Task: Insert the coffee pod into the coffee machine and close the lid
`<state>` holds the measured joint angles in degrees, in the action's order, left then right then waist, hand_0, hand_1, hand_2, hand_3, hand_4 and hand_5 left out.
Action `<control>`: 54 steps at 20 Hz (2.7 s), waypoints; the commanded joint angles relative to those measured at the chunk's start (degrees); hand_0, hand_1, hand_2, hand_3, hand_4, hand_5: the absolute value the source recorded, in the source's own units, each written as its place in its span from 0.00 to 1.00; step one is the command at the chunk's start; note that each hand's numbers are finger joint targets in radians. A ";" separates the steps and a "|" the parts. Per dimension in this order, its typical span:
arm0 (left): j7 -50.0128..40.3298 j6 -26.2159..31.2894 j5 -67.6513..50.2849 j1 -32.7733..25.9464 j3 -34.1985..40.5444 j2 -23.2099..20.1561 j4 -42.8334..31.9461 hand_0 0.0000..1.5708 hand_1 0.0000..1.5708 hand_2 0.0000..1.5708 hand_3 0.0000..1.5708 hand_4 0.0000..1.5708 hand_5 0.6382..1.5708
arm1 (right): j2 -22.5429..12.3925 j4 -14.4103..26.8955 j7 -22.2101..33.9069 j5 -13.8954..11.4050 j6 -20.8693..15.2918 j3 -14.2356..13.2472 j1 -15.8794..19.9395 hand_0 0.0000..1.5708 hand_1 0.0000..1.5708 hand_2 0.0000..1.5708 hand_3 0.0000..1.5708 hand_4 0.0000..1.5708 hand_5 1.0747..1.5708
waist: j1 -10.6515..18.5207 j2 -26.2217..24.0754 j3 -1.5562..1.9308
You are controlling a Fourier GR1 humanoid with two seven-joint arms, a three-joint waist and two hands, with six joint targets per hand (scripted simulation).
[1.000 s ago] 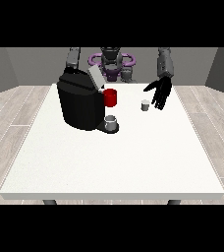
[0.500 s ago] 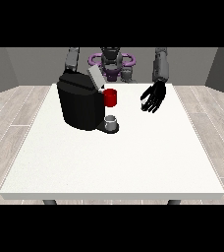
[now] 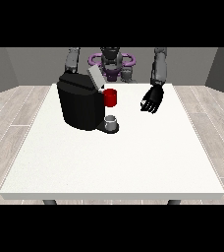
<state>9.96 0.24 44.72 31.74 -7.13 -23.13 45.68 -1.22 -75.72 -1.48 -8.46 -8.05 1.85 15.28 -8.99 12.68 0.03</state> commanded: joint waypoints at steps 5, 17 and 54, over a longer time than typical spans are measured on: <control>2.45 4.11 4.64 3.78 -0.65 -2.15 -5.74 0.48 0.48 0.62 0.54 0.25 1.00 | 0.15 2.81 0.27 1.54 -0.42 -2.43 1.67 0.00 0.00 0.00 0.00 0.00 1.00 | 0.86 -0.85 -0.03; 6.71 4.74 0.47 5.72 3.78 4.17 -5.99 0.92 0.92 0.91 0.87 0.33 1.00 | -3.01 5.30 1.42 -1.72 -0.77 -2.42 -1.18 0.00 0.00 0.00 0.00 0.00 1.00 | 0.90 -5.48 -0.03; -8.06 25.74 -3.91 38.95 14.15 -0.72 -3.54 0.78 0.78 0.82 0.78 0.30 1.00 | -2.93 4.63 0.27 -0.51 -0.96 -4.60 8.59 0.00 0.00 0.00 0.00 0.00 1.00 | -6.45 0.76 0.01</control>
<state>2.39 25.41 41.01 67.04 6.70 -23.72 41.63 -2.92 -72.54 -0.17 -9.86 -10.00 -1.34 21.97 -15.43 11.10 0.00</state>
